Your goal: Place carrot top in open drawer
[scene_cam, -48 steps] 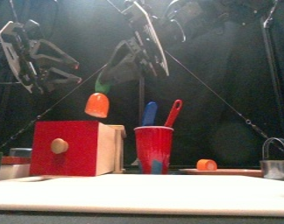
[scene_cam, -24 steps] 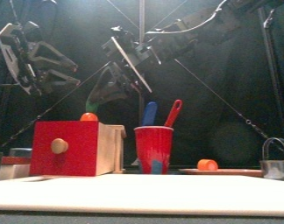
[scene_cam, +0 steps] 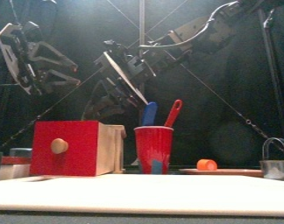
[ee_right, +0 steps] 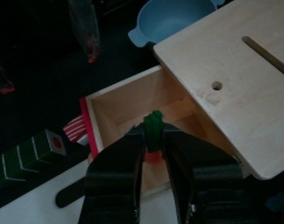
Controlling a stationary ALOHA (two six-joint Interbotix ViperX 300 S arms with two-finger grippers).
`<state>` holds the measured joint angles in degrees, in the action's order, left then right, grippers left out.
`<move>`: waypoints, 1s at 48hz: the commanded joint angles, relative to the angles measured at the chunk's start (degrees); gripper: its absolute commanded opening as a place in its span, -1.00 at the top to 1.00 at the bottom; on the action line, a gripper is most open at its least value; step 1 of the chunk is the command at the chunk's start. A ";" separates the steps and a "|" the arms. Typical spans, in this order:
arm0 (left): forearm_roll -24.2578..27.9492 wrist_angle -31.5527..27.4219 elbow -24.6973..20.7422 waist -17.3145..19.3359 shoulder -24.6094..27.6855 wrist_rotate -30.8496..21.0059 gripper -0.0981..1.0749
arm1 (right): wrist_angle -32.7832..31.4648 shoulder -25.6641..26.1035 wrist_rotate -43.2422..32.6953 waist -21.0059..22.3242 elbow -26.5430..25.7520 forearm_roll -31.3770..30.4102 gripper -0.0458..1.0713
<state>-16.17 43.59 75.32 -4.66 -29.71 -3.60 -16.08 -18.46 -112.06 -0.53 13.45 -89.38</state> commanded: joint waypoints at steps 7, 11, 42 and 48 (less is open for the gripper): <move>0.00 0.26 -0.62 0.09 -0.09 -0.09 -0.57 | 0.09 1.58 0.09 0.35 -1.23 0.26 -0.32; 0.00 0.35 -0.70 0.09 -0.09 -0.09 -0.57 | 0.09 1.58 0.09 0.35 -1.14 0.26 -0.36; 0.00 0.26 -0.62 0.09 -0.09 -0.09 -0.57 | -0.35 3.96 0.09 -0.18 0.26 -1.14 -0.38; -0.53 -0.09 -0.62 0.09 -0.09 -0.09 -0.57 | -0.35 4.83 0.09 -0.62 0.79 -1.14 -0.38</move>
<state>-16.35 43.51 75.32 -4.75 -29.71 -3.69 -16.26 -17.40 -112.06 -0.70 14.59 -90.26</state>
